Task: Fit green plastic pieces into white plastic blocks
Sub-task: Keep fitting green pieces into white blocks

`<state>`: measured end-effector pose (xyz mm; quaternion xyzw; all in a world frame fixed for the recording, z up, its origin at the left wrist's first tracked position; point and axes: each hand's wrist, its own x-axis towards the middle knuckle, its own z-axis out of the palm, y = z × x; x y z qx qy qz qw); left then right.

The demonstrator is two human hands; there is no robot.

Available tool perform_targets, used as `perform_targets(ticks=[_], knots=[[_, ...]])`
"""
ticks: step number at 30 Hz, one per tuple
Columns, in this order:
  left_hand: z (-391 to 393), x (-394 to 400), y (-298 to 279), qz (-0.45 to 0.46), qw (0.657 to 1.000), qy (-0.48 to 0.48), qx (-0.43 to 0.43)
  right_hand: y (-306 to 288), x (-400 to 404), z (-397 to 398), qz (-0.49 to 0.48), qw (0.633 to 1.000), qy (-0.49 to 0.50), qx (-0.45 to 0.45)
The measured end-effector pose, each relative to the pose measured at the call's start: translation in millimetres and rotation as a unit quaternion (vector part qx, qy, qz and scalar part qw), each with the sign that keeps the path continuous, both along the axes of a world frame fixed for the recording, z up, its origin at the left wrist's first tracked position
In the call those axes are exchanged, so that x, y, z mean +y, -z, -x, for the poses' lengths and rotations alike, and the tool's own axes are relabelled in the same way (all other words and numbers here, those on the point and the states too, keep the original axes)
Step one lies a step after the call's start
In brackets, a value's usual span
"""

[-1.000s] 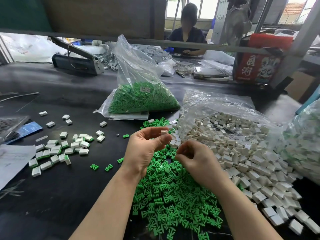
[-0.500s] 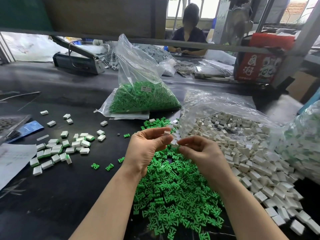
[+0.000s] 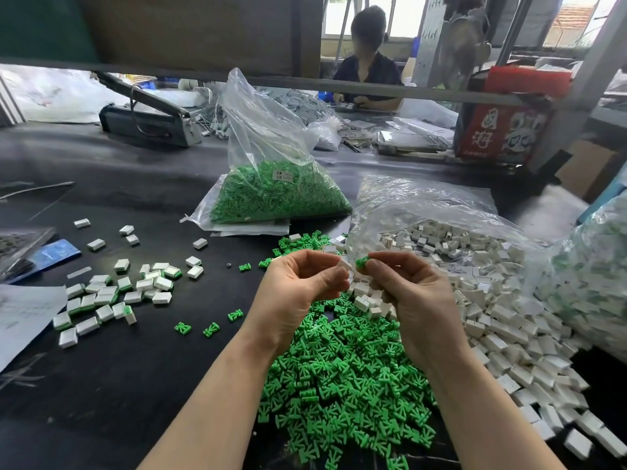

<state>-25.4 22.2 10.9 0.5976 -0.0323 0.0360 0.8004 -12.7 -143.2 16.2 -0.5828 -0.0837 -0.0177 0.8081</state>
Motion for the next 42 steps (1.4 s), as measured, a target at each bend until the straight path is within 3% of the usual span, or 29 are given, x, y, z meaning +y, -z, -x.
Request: perform_targets(ticks=[8,17,24,28,33,37,42], knots=[[1,-1,-2,-0.018,1.0,0.008,-0.016,-1,4,4,0.036,0.995,0.04,-0.082],[0,-2,-1,-0.019,0.999,-0.017,-0.021,5,7,3,0.142,0.973,0.081,-0.165],[0,-2,1,-0.046,0.997,-0.031,-0.046,6,5,1,0.204,0.957,0.072,-0.193],[-2,-2,2,-0.06,0.995,-0.031,-0.067,7,4,0,0.225,0.959,0.07,-0.161],[-3,-4,4,-0.109,0.991,-0.029,-0.074,12,8,0,0.401,0.898,0.069,-0.169],[-3,-2,7,-0.146,0.988,-0.005,-0.047,10,7,1,0.367,0.917,0.044,-0.148],[0,-7,12,-0.265,0.96,0.069,-0.063,11,8,1,0.344,0.929,0.031,-0.134]])
